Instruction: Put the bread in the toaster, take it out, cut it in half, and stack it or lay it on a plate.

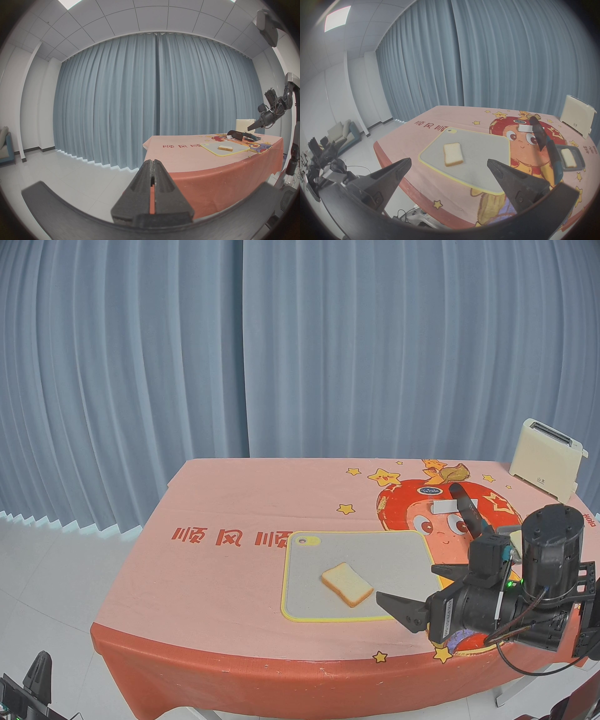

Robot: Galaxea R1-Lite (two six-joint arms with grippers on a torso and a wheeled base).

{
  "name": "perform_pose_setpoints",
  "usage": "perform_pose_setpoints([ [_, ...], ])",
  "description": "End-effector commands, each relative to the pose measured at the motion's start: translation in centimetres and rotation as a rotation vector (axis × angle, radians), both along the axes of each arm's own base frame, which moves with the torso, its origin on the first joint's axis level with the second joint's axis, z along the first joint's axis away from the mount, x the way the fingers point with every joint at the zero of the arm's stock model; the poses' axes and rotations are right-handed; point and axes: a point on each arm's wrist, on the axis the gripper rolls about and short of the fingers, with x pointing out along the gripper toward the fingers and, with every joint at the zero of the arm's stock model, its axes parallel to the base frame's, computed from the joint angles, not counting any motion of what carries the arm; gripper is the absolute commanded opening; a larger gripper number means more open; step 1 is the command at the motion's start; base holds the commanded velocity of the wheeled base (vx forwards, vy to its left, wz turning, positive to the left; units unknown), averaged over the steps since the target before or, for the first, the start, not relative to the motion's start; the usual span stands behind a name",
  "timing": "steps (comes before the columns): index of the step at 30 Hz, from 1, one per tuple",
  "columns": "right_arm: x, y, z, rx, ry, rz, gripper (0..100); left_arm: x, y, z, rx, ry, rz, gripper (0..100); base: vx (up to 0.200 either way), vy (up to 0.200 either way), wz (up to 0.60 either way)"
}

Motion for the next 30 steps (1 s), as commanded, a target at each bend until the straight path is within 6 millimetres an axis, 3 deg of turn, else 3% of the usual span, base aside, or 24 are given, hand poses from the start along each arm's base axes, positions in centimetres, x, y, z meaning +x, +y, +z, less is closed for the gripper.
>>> perform_pose_setpoints([
  [1,0.7,1.3,-0.2,-0.004,0.017,0.013,100,0.1,0.0,-0.5,-0.001,0.019,0.001,0,0.000,0.000,0.00],
  [7,2.5,3.0,-0.1,-0.005,0.020,0.022,100,0.1,0.0,-0.5,-0.001,0.019,0.001,0,0.000,0.000,0.00],
  [16,5.0,6.2,-2.0,-0.123,0.037,0.069,100,0.1,0.0,-0.5,-0.001,0.019,0.001,0,0.000,0.000,0.00],
  [20,6.1,7.6,-3.8,-0.182,0.043,0.096,100,0.1,0.0,-0.5,-0.001,0.019,0.001,0,0.000,0.000,0.00],
  [30,7.9,9.9,-5.1,-0.196,0.042,0.106,100,0.1,0.0,-0.5,-0.001,0.019,0.001,0,0.000,0.000,0.00],
])
